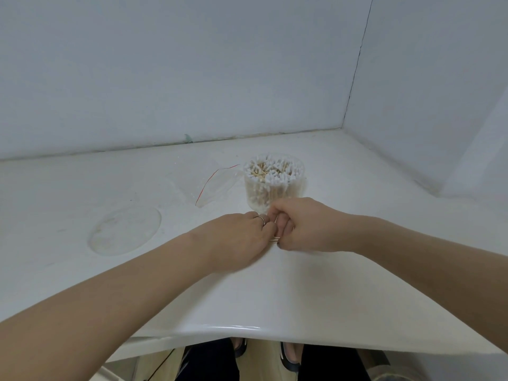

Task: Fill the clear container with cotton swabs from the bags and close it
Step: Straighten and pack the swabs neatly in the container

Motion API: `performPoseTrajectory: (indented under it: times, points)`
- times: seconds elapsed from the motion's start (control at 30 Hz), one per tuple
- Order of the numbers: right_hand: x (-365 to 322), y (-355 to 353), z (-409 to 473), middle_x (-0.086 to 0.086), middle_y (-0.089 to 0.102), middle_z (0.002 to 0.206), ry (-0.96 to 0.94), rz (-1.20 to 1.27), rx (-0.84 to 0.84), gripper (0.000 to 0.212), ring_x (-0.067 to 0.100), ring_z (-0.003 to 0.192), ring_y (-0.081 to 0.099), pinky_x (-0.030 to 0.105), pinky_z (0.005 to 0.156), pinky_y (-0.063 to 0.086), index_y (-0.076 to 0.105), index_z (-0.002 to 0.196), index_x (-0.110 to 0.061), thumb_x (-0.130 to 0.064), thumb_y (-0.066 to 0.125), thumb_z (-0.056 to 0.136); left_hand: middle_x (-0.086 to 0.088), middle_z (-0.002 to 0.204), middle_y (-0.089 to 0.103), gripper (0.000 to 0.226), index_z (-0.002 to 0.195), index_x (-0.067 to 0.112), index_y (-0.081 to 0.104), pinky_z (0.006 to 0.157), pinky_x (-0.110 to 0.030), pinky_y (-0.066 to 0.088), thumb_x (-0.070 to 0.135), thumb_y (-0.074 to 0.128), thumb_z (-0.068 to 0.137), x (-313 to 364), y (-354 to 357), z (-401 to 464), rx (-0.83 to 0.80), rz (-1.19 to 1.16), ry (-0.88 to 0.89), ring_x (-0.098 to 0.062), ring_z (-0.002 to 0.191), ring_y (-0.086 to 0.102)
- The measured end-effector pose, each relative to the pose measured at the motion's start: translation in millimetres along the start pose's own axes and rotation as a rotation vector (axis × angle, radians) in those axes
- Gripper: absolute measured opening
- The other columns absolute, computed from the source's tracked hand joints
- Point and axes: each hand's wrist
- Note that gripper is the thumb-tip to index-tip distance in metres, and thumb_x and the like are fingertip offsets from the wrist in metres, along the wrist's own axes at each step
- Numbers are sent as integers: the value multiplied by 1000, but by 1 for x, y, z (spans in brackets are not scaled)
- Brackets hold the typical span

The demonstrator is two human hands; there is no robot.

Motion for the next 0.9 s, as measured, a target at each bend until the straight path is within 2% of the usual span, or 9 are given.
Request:
performPoseTrajectory:
  times: [0.07,0.13,0.27,0.3,0.4,0.53,0.7,0.8,0.9]
  points:
    - [0,-1,1,-11,71,89,-5,19,9,33,-1,70,58,26,74,54,62,107,-21,-3,63,79,-13,93,61,14,101,5,57,74,-40,48,14,47,103,-8,3,-2,70,-37,25,-29,76,52]
    - [2,-3,3,-10,73,91,-7,79,18,34,2,73,61,27,76,54,62,110,-21,-5,65,81,-10,84,55,11,95,10,52,71,-42,48,15,48,102,-11,2,-5,86,-94,-14,-26,70,43]
    - [3,-12,3,1,73,95,-19,337,30,21,15,83,67,35,81,57,65,112,-14,-13,66,91,3,81,42,13,98,20,28,68,-37,34,21,36,108,-13,-12,-8,27,-305,-163,-22,72,42]
    - [0,-14,2,4,72,94,-17,456,43,16,17,82,67,36,79,58,66,110,-10,-16,63,95,5,78,42,11,100,22,28,66,-36,30,22,34,109,-15,-16,-8,41,-360,-191,-19,70,42]
    - [-9,-17,2,9,68,86,-1,714,135,30,20,74,62,35,68,56,68,103,-2,-26,51,104,6,75,48,10,101,17,38,64,-34,31,22,34,109,-20,-28,-4,191,-589,-221,-11,67,47]
    - [-16,-19,10,13,72,90,4,742,289,28,17,75,65,36,76,57,69,100,-7,-27,49,103,1,73,50,20,90,21,37,61,-26,34,19,34,110,-23,-40,7,264,-692,-249,-11,64,42]
    - [-12,-21,9,6,63,80,29,829,265,25,23,69,61,33,64,55,65,97,-2,-21,50,103,1,72,47,25,85,25,33,59,-25,33,21,34,110,-27,-36,7,206,-694,-306,-11,62,39]
    - [-14,-20,7,8,65,81,32,863,242,31,25,67,60,34,60,54,64,97,-6,-30,46,105,-5,76,51,19,93,17,41,65,-32,38,23,34,110,-26,-37,8,244,-785,-328,-15,66,41]
    - [-21,-20,12,10,65,79,8,833,335,38,20,55,57,31,50,48,59,98,-8,-40,40,106,-4,80,51,23,87,20,42,70,-45,46,23,36,109,-24,-45,13,306,-901,-366,-18,68,45]
Point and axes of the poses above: each hand's wrist, its own z-axis towards the middle knuckle, its own y-axis out of the palm, x = y × z
